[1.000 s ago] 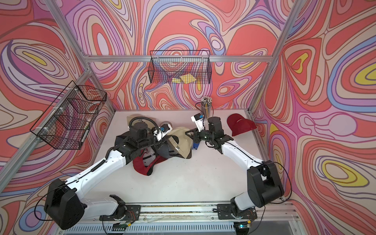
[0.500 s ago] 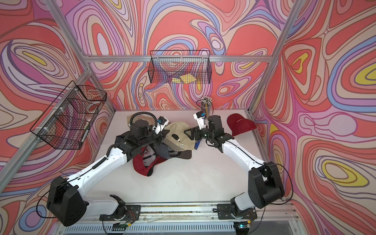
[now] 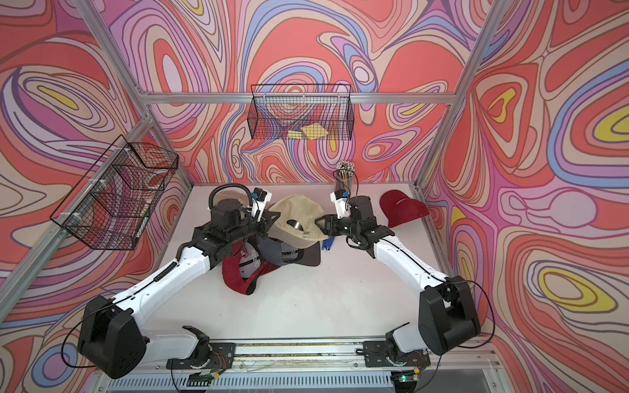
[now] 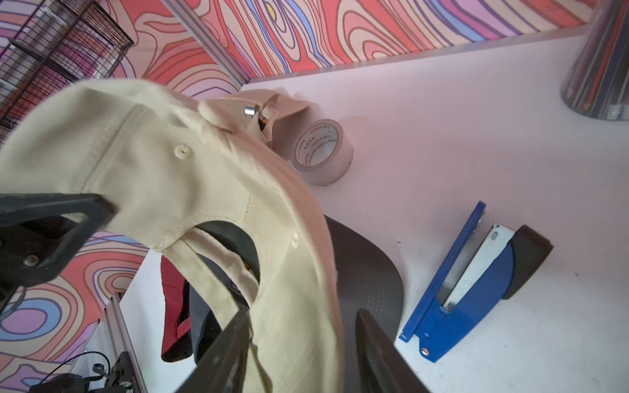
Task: Open the adjustable buckle of the baseball cap
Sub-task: Open the adjustable buckle on the baseball cap.
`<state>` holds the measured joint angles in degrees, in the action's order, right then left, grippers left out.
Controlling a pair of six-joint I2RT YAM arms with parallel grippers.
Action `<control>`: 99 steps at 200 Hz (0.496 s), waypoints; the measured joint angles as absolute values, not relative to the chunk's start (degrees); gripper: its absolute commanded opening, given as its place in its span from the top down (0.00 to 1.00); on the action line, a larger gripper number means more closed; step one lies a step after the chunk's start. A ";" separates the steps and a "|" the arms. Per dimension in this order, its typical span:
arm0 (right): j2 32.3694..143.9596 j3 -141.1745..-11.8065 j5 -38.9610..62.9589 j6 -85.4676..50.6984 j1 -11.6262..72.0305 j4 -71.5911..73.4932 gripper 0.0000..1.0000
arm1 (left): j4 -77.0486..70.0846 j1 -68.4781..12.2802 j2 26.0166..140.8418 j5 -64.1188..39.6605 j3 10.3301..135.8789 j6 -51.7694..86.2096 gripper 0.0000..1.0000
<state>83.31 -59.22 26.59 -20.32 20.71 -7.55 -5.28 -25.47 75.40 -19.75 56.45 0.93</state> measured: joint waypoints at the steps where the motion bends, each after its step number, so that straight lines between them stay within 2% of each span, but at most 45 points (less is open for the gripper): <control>1: 83.46 -59.22 26.63 -20.21 20.73 -7.49 0.61 | -5.32 -25.47 75.40 -19.81 56.42 0.93 1.00; 31: 85.80 -59.22 28.38 -22.04 20.71 -7.14 0.81 | -6.28 -25.43 75.24 -20.67 56.31 1.39 1.00; 41: 86.19 -59.24 28.91 -21.80 20.73 -7.14 0.91 | -6.33 -25.36 75.24 -20.84 56.29 1.56 1.00; 50: 86.35 -59.33 29.32 -22.33 20.71 -7.35 1.00 | -6.31 -25.15 75.24 -21.04 56.25 1.63 0.90; 81: 86.96 -63.77 28.84 -21.15 20.73 -11.25 1.00 | -6.66 -23.33 75.31 -23.44 56.25 1.80 0.58; 99: 87.44 -67.51 27.44 -19.77 20.73 -13.80 1.00 | -6.66 -21.23 75.70 -25.15 56.71 1.69 0.47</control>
<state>87.44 -67.51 27.44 -19.77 20.73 -13.80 -6.66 -21.23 75.70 -25.15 56.71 1.69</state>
